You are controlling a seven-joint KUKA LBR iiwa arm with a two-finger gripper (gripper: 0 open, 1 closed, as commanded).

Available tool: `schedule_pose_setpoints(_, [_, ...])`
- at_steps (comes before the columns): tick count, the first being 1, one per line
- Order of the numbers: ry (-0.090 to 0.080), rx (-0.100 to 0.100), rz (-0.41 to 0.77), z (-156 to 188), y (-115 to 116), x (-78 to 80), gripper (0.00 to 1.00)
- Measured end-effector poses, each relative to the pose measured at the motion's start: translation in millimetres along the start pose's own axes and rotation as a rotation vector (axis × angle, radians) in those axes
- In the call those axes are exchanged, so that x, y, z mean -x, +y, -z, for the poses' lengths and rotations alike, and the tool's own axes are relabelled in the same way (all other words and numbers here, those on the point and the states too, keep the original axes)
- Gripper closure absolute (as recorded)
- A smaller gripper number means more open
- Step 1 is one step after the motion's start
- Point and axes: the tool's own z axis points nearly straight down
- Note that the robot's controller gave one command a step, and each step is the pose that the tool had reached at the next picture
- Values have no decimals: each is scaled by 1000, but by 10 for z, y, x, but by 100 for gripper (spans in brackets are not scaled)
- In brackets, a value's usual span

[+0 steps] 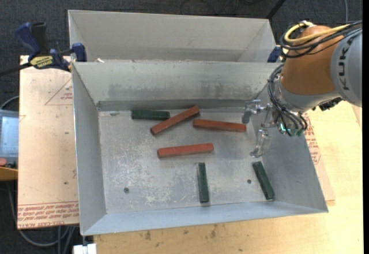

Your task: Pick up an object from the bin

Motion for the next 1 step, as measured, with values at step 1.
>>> schedule_pose_setpoints(1, [-9,1,-77,-691,208,579,0])
